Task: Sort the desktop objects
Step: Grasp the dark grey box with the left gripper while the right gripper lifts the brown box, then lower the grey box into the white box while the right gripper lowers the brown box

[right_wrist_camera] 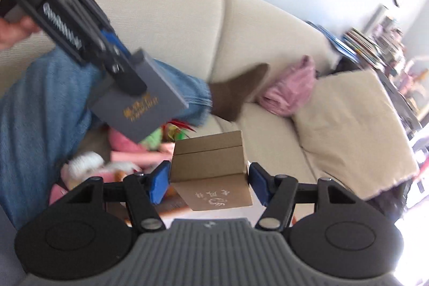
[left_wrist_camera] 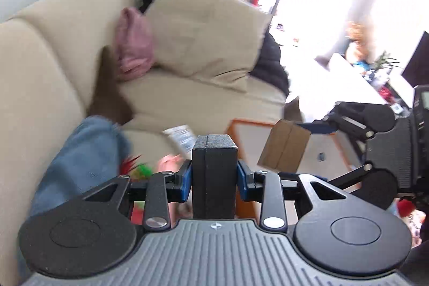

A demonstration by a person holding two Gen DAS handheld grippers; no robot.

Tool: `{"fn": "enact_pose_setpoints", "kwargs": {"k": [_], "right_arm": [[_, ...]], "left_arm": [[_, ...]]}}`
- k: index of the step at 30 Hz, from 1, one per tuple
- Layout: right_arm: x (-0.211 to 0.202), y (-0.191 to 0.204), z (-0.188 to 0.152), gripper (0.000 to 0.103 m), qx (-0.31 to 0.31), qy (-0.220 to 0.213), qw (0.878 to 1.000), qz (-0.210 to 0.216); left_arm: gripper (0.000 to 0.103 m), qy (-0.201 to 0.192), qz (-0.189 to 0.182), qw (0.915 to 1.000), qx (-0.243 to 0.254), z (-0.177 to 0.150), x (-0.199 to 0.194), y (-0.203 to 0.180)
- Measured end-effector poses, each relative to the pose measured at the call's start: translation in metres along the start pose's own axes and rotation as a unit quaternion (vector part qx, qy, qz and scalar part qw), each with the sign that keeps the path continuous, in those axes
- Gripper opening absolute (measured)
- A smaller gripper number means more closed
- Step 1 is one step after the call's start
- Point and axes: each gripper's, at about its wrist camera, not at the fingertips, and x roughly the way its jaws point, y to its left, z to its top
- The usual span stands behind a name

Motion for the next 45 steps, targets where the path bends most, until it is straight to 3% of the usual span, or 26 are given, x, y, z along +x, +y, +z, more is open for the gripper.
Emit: {"fn": "enact_pose_setpoints", "kwargs": {"k": [4, 6, 11, 17, 21, 30, 34, 41, 45], "right_arm": [[-0.001, -0.028, -0.028, 0.065, 0.030, 0.028, 0.999, -0.011], [0.005, -0.037, -0.042, 0.065, 0.048, 0.033, 0.998, 0.002], [0.036, -0.041, -0.077, 0.065, 0.049, 0.049, 0.997, 0.020], [0.072, -0.050, -0.101, 0.065, 0.055, 0.062, 0.995, 0.055], [0.089, -0.054, -0.105, 0.065, 0.044, 0.055, 0.995, 0.077], [0.114, -0.064, -0.105, 0.065, 0.036, 0.040, 0.994, 0.091], [0.120, -0.069, -0.101, 0.065, 0.035, 0.037, 0.994, 0.094], [0.119, -0.076, -0.100, 0.065, 0.050, 0.033, 0.992, 0.107], [0.121, -0.074, -0.097, 0.065, 0.049, 0.050, 0.992, 0.106]], "left_arm": [[0.038, 0.038, -0.061, 0.9973, 0.016, 0.025, 0.041, -0.032], [0.038, 0.071, -0.069, 0.9949, 0.021, 0.032, 0.071, -0.044], [0.038, 0.153, -0.030, 0.9863, 0.055, 0.035, 0.143, -0.071], [0.038, 0.201, 0.020, 0.9752, 0.091, 0.037, 0.187, -0.080], [0.038, 0.215, 0.052, 0.9686, 0.114, 0.038, 0.208, -0.090], [0.038, 0.244, 0.084, 0.9577, 0.127, 0.037, 0.235, -0.092], [0.040, 0.240, 0.087, 0.9584, 0.127, 0.037, 0.238, -0.091], [0.049, 0.229, 0.059, 0.9651, 0.112, 0.043, 0.231, -0.087], [0.049, 0.219, 0.054, 0.9679, 0.111, 0.044, 0.225, -0.086]]}}
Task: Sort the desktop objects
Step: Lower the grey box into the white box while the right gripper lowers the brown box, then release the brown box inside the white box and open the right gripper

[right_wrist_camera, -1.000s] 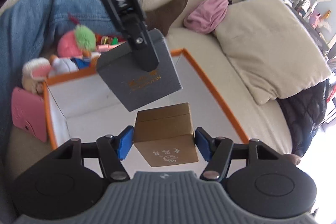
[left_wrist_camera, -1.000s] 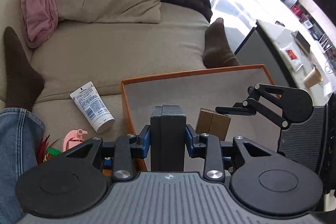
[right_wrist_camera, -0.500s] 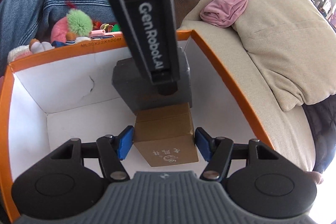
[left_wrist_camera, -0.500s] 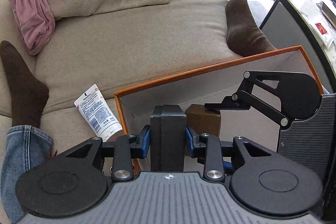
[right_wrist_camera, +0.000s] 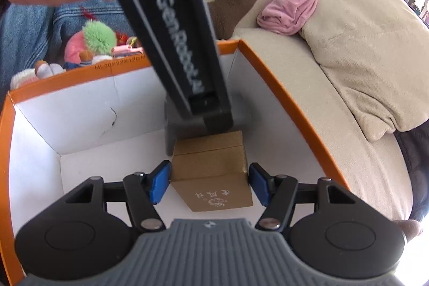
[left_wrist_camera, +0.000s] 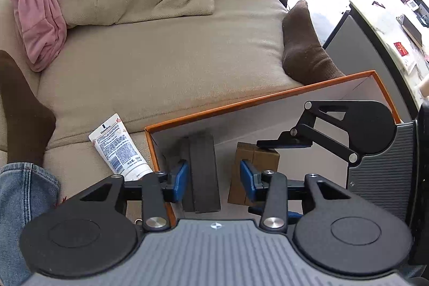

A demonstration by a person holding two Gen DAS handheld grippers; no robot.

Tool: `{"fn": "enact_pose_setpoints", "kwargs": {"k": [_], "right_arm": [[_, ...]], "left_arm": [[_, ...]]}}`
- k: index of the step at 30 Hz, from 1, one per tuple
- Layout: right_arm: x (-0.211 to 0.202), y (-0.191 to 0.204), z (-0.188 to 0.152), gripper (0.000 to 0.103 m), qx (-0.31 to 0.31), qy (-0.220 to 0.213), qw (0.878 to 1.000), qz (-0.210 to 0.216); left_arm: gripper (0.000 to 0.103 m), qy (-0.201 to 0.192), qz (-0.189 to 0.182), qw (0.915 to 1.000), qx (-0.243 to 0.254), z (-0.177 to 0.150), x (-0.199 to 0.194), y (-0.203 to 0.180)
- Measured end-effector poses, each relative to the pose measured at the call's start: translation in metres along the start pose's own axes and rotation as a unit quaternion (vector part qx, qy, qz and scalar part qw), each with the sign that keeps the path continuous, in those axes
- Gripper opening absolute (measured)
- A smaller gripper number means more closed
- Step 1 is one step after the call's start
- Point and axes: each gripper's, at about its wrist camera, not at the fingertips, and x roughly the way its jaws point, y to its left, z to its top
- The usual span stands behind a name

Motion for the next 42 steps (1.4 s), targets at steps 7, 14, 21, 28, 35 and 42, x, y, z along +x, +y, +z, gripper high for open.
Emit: {"fn": "enact_pose_setpoints", "kwargs": {"k": [7, 14, 21, 28, 35, 42], "right_arm": [[0.004, -0.002, -0.007, 0.063, 0.007, 0.053, 0.999, -0.011], [0.013, 0.006, 0.002, 0.064, -0.071, 0.060, 0.996, -0.017], [0.027, 0.009, 0.026, 0.064, -0.154, 0.047, 0.987, -0.006], [0.029, 0.011, 0.027, 0.065, -0.221, 0.015, 0.975, 0.003], [0.029, 0.008, 0.030, 0.065, -0.259, -0.001, 0.965, 0.031], [0.030, 0.007, 0.030, 0.065, -0.317, -0.018, 0.948, 0.025]], "left_arm": [[0.049, -0.069, -0.011, 0.9973, -0.020, -0.016, -0.040, 0.016], [0.049, -0.105, 0.005, 0.9913, -0.079, -0.045, -0.068, 0.047], [0.049, -0.099, 0.002, 0.9859, -0.135, -0.077, -0.069, 0.074], [0.049, -0.086, -0.012, 0.9826, -0.164, -0.097, -0.058, 0.085], [0.049, -0.084, -0.025, 0.9806, -0.175, -0.104, -0.055, 0.086], [0.049, -0.088, -0.054, 0.9795, -0.174, -0.101, -0.051, 0.081]]}}
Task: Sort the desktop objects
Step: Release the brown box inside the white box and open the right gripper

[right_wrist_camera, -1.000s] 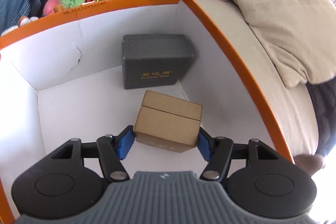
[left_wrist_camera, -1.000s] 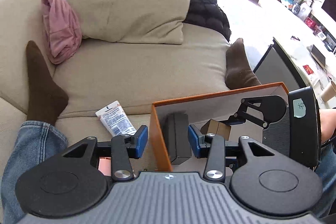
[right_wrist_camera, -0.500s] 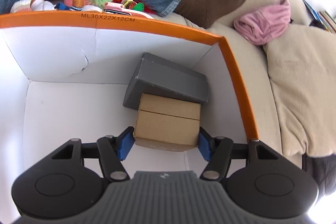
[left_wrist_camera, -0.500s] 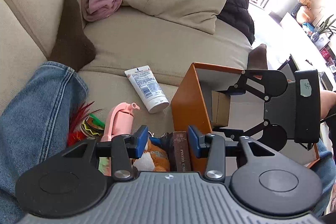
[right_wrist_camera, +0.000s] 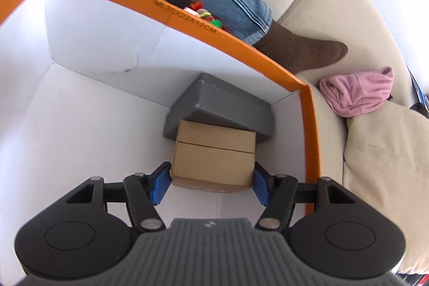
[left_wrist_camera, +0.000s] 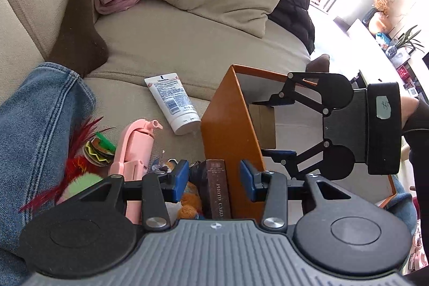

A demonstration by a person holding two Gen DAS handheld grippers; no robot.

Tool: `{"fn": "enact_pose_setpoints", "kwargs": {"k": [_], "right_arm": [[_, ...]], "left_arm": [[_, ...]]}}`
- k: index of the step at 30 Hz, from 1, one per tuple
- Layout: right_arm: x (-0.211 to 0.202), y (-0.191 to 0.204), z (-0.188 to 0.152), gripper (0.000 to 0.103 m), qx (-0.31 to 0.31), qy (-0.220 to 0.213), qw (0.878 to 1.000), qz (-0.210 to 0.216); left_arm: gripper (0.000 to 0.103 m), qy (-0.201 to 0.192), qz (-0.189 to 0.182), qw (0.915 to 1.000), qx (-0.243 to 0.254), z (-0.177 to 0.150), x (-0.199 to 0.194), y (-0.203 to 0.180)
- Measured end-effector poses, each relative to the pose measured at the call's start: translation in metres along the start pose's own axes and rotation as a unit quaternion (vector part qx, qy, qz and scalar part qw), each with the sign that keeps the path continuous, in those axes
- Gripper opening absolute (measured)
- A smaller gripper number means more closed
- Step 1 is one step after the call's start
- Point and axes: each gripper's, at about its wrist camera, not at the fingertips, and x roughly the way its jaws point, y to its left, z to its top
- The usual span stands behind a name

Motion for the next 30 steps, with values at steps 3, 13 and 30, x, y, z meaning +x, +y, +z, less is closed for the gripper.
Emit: {"fn": "enact_pose_setpoints", "kwargs": {"k": [3, 13, 30], "right_arm": [[-0.002, -0.005, 0.001, 0.065, 0.015, 0.003, 1.000, 0.003], [-0.014, -0.010, 0.003, 0.061, 0.091, 0.022, 0.995, 0.032], [-0.022, -0.018, 0.009, 0.068, 0.171, 0.057, 0.984, -0.009]], "left_arm": [[0.046, 0.002, -0.002, 1.0000, 0.004, 0.001, 0.004, -0.004], [0.043, -0.010, 0.013, 0.9998, -0.015, -0.001, -0.006, 0.002], [0.043, -0.037, 0.035, 0.9980, -0.038, -0.029, -0.053, 0.025]]}}
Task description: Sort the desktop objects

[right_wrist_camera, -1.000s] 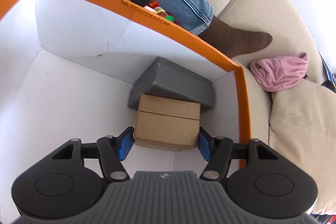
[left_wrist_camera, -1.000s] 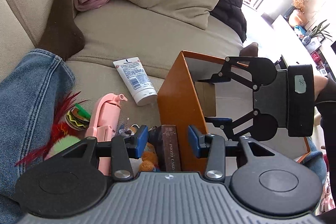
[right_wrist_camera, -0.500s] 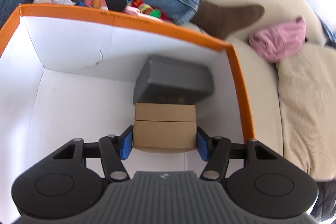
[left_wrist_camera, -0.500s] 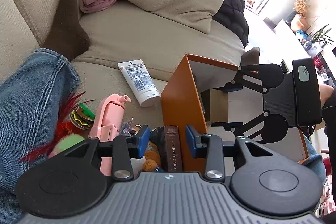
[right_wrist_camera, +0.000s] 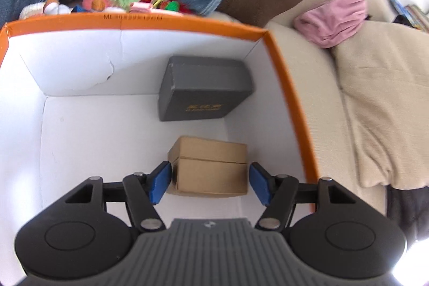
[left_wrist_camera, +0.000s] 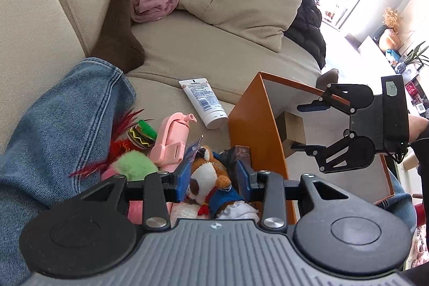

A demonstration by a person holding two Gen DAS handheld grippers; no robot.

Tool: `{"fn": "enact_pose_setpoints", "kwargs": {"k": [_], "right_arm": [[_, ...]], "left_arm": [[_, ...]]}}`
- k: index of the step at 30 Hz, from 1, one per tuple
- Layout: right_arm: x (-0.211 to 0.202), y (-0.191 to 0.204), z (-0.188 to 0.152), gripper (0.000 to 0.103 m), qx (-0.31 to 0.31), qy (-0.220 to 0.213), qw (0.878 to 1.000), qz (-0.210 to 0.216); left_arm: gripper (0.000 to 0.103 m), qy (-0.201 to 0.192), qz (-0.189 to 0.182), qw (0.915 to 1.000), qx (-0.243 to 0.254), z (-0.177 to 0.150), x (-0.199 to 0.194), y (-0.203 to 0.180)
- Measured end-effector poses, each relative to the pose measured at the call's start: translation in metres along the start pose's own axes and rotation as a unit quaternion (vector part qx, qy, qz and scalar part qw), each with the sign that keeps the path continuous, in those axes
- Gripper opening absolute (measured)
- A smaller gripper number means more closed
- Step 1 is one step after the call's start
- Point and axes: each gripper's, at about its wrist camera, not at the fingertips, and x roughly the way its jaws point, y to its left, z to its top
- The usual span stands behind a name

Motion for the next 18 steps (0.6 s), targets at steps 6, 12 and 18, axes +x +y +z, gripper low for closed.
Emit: {"fn": "enact_pose_setpoints", "kwargs": {"k": [6, 12, 18], "right_arm": [[-0.026, 0.000, 0.011, 0.065, 0.039, -0.012, 0.999, -0.014], [-0.051, 0.019, 0.046, 0.032, 0.097, 0.001, 0.995, -0.024], [-0.048, 0.040, 0.065, 0.029, 0.133, 0.014, 0.990, -0.036]], "left_arm": [[0.043, 0.011, -0.025, 0.9995, 0.018, -0.003, 0.000, -0.001], [0.043, 0.044, -0.052, 0.9971, 0.036, 0.011, 0.034, -0.008], [0.043, 0.071, -0.065, 0.9953, 0.013, 0.015, 0.077, -0.010]]}}
